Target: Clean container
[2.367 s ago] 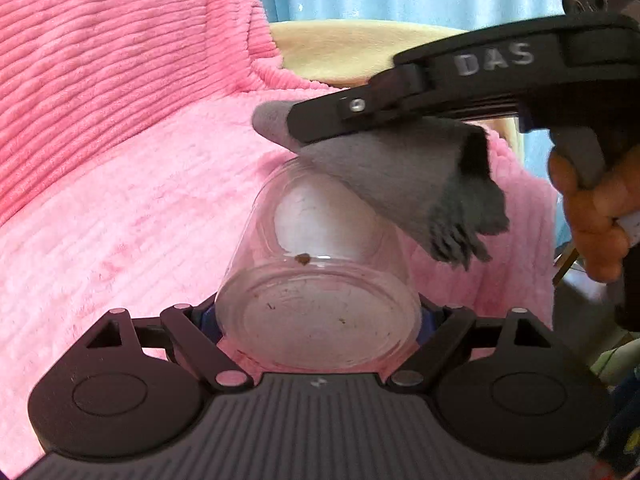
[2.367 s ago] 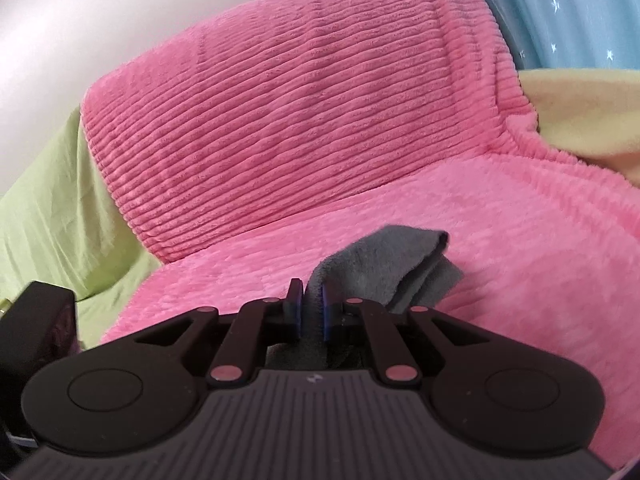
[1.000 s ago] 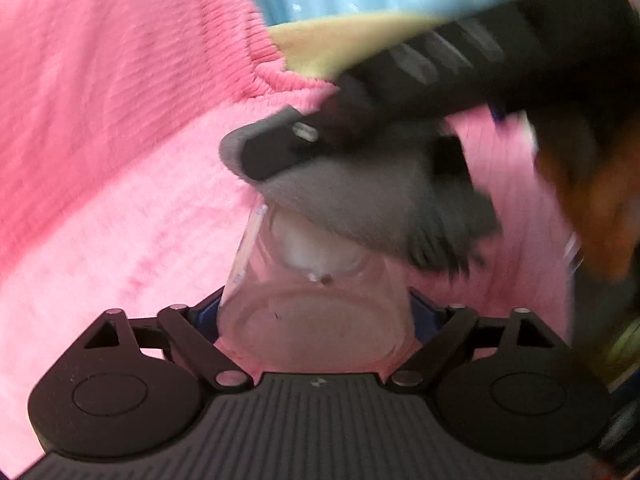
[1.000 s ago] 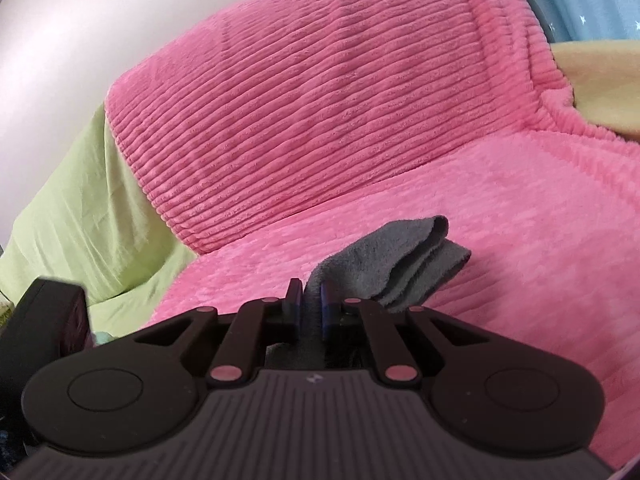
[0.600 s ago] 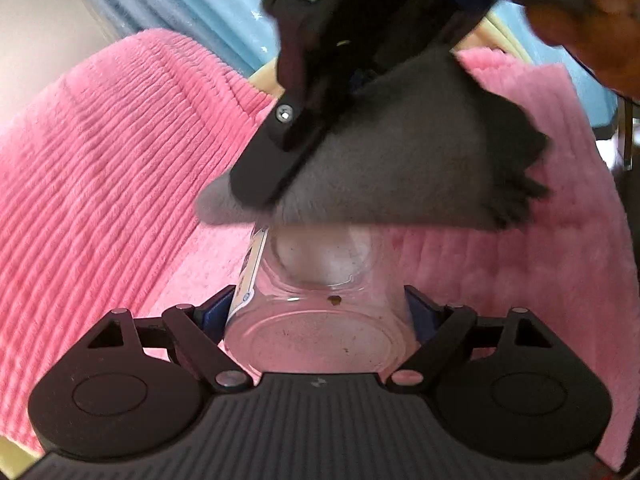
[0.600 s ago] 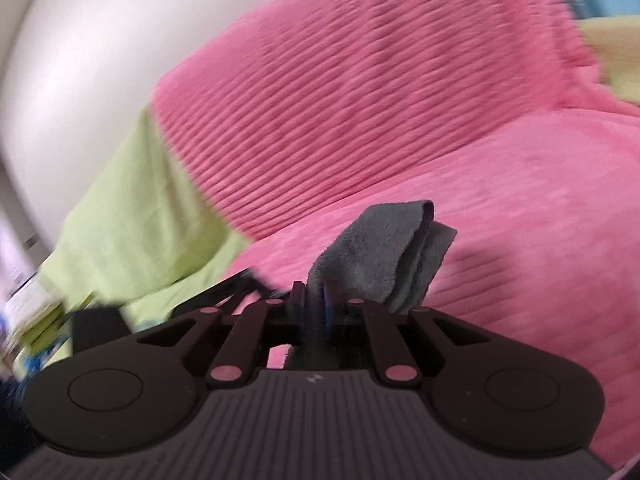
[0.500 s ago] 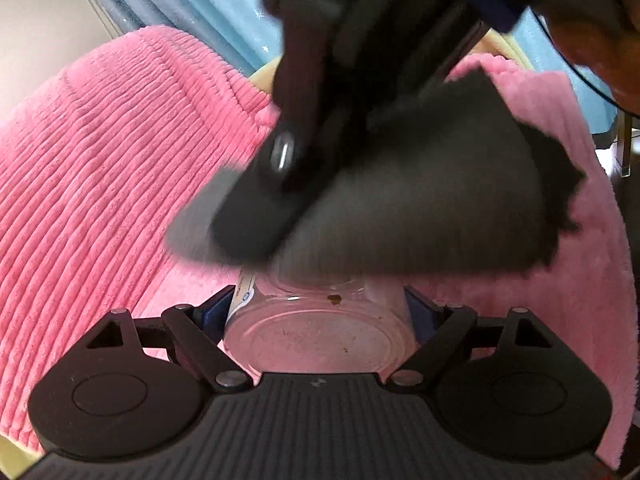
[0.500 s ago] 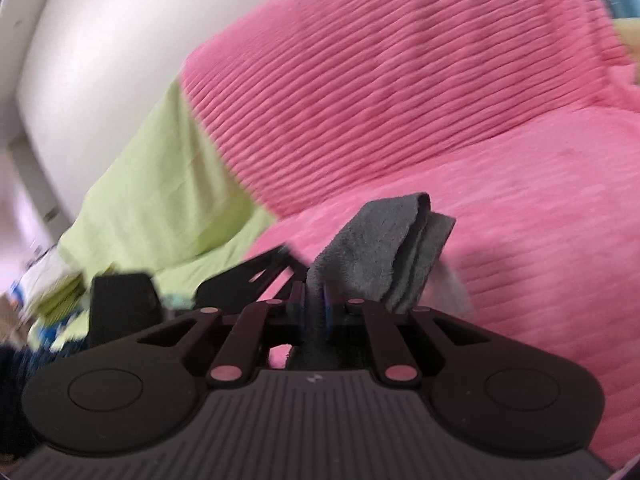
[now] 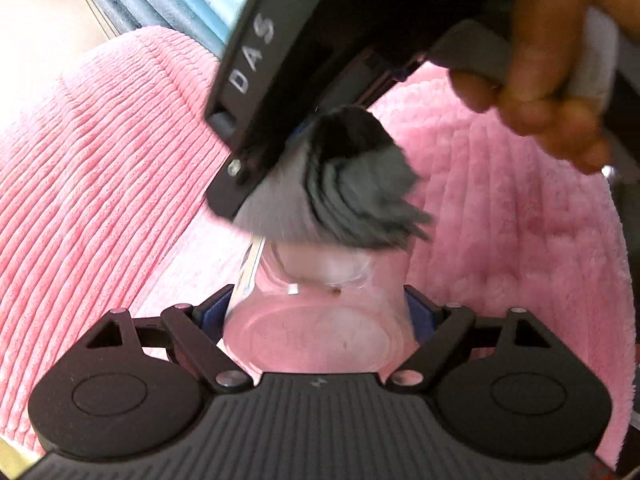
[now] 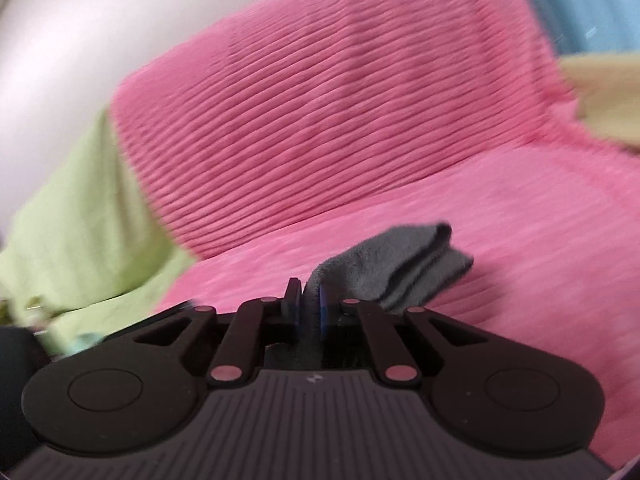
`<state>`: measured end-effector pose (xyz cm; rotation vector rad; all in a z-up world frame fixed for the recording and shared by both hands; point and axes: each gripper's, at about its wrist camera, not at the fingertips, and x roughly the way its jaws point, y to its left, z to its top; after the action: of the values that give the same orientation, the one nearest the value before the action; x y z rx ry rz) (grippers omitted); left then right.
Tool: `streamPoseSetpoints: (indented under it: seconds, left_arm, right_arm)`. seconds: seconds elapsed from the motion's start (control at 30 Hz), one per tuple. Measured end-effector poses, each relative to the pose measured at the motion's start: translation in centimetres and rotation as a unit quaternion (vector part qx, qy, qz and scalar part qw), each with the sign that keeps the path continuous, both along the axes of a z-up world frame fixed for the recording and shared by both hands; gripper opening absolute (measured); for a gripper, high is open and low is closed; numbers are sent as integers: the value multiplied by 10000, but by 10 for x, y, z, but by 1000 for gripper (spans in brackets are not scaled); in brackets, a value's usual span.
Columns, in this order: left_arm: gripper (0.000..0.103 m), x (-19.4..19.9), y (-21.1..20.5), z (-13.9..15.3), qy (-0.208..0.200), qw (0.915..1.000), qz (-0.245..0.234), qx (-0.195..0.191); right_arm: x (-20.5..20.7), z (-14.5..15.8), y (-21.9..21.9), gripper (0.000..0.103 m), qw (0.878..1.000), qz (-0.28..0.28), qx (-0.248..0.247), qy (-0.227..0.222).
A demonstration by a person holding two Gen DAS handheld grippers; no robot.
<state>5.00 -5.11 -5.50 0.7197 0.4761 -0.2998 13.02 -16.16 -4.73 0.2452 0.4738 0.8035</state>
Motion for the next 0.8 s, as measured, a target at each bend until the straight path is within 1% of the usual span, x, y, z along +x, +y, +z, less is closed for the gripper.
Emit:
streamPoseSetpoints:
  seconds: [0.07,0.1,0.13,0.17,0.2,0.27,0.37,0.4,0.43,0.47,0.5,0.53,0.57,0.7,0.73,0.8]
  left_arm:
    - [85,0,4,2,111,9998,13,-163]
    - [85,0,6,4,168,9996,20,-246]
    - [85,4,10,6,302,9986,71,-419]
    - [85,9,17,9,534,9954,131,-786]
    - [86,13,24,13,764,9902,190,-1150]
    - [85,22,37,17,1140,9774,298,-1756]
    - [85,21,43,17,1207,9734,307,-1925]
    - [86,12,35,19,1109,9777,287,-1761]
    - [85,9,9,19,932,9845,255,-1464]
    - [85,8,3,15,669,9921,191,-1044]
    - [85,6,-4,10,405,9971,126,-624]
    - [85,-4,-9,6,219,9993,86,-305]
    - [85,-6,-10,3,137,9998,54,-140]
    - [85,-18,-6,5,223,9994,98,-258]
    - [85,-10,-4,4,231,9993,100,-263]
    - [85,-3,-2,0,298,9991,114,-268]
  right_arm:
    - [0,1,-4,6,9998,-190,-56,-23]
    - [1,1,-6,6,9998,-214,-5,33]
    - [3,0,-10,6,9996,-205,109,145]
    - [3,-1,-12,6,9994,-197,178,216]
    - [4,-1,-14,6,9992,-198,216,268]
    - [5,-1,-18,6,9988,-199,263,365]
    - [7,-2,-28,6,9973,-160,431,577]
    - [7,-3,-31,7,9969,-151,454,624]
    - [6,-2,-33,7,9967,-129,454,653]
    - [4,-1,-34,8,9969,-79,440,653]
    - [0,2,-35,8,9971,30,428,623]
    - [-3,4,-36,8,9973,171,424,576]
    - [-8,6,-34,8,9971,381,436,503]
    - [-28,10,-18,8,9916,1190,408,294]
    - [-31,10,-12,8,9899,1342,345,284]
    - [-33,7,-2,8,9890,1434,244,276]
